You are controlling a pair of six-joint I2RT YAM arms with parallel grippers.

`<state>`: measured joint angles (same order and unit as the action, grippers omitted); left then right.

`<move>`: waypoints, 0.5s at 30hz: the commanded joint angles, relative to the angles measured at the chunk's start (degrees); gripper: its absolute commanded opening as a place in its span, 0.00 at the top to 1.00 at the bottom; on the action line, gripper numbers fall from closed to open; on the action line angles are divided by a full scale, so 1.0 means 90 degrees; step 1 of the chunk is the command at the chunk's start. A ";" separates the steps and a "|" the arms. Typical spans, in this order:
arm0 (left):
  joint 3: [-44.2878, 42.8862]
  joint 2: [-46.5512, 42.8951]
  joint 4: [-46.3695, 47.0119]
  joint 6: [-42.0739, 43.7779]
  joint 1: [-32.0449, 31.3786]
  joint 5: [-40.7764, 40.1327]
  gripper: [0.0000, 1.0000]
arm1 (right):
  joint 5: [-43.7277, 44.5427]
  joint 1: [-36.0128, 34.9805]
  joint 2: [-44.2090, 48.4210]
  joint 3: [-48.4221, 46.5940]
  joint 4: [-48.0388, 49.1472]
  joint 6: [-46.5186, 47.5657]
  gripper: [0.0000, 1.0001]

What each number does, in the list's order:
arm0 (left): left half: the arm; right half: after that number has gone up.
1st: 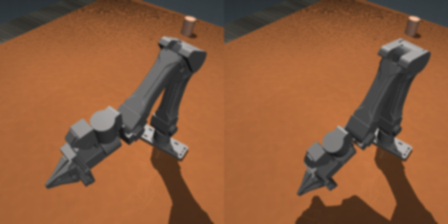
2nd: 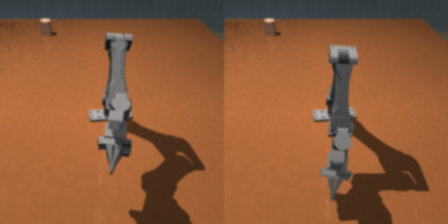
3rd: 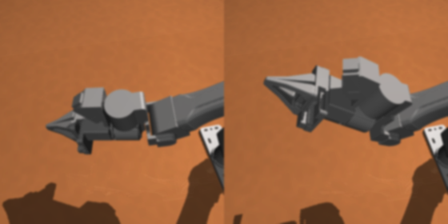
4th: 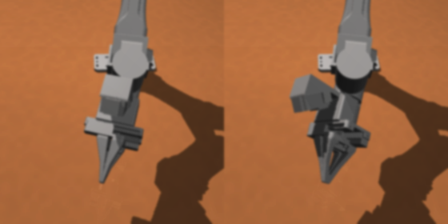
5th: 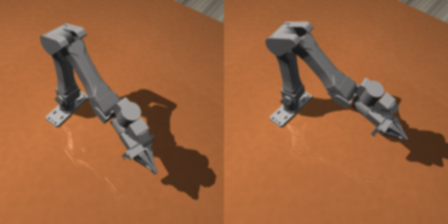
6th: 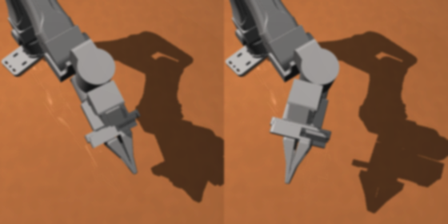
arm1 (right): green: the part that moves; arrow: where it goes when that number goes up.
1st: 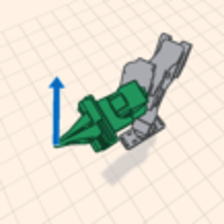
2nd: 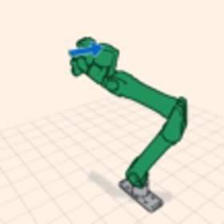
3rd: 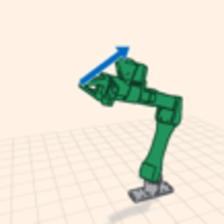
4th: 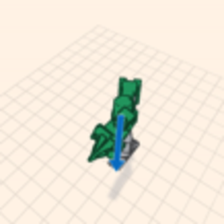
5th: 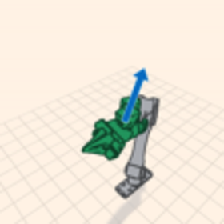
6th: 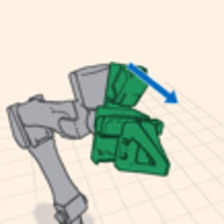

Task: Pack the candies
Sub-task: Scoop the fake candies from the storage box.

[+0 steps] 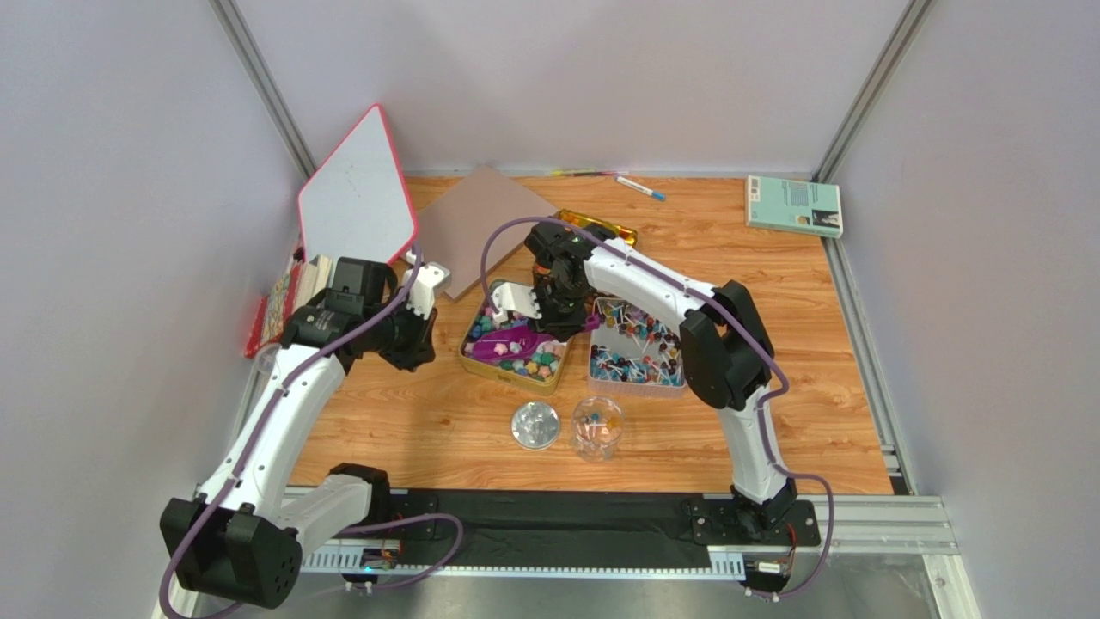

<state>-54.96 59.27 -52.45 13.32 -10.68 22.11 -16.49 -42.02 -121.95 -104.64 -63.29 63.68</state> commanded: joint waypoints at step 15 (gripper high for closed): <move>-0.0495 -0.0149 0.0280 0.0190 0.0093 -0.0220 0.98 | 0.0913 0.1269 0.2660 0.0581 -0.0387 0.1351 1.00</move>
<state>-57.82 59.48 -52.07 14.22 -10.28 20.60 -14.41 -33.89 -109.75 -100.68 -60.69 66.11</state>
